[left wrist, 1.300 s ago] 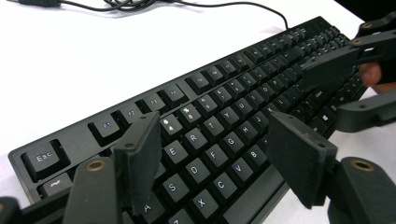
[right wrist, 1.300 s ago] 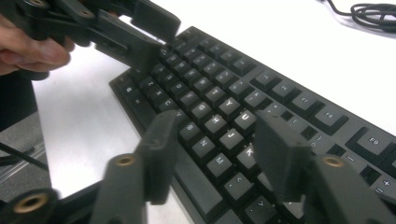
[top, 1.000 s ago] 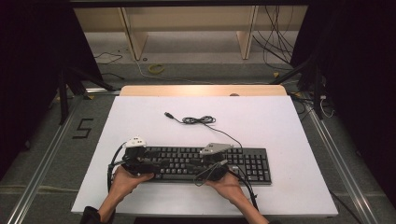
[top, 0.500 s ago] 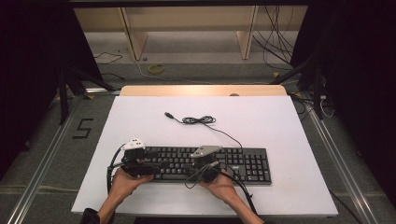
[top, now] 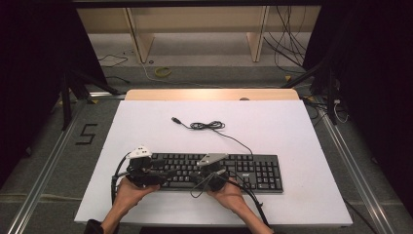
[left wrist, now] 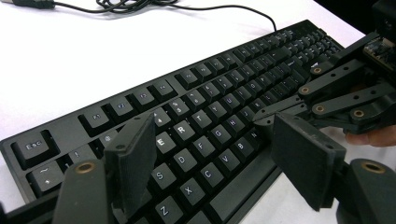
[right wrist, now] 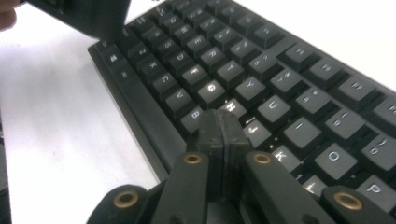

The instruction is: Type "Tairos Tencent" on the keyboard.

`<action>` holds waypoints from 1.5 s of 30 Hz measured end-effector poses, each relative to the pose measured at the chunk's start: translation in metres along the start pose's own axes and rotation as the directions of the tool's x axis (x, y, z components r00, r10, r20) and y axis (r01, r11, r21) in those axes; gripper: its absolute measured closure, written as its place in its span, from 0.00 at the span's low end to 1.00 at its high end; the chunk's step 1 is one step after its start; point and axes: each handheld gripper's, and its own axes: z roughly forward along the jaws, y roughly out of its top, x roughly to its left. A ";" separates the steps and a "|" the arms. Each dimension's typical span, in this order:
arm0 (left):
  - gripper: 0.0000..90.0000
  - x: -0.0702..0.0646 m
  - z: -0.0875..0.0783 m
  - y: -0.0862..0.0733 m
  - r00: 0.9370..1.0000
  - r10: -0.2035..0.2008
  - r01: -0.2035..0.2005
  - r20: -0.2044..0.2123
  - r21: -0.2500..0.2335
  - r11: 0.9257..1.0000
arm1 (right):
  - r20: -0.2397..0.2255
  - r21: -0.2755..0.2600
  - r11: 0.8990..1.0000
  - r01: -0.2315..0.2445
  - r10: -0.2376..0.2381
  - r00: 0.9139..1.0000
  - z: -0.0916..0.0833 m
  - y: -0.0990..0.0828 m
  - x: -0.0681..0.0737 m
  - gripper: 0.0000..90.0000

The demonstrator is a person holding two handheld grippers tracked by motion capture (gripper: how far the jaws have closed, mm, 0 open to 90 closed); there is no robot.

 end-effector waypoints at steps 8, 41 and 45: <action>0.34 0.002 0.001 -0.001 1.000 -0.002 0.002 -0.007 0.005 1.000 | -0.002 0.002 1.000 -0.008 0.008 1.000 0.002 0.000 -0.001 1.00; 0.69 0.002 0.005 0.005 1.000 0.008 -0.009 0.013 0.043 0.999 | -0.055 -0.142 0.986 -0.084 0.077 0.995 -0.048 -0.006 -0.016 0.62; 0.75 0.000 0.007 0.006 1.000 0.020 -0.021 0.014 0.054 0.998 | -0.056 -0.148 0.985 -0.084 0.076 0.996 -0.051 -0.008 -0.017 0.58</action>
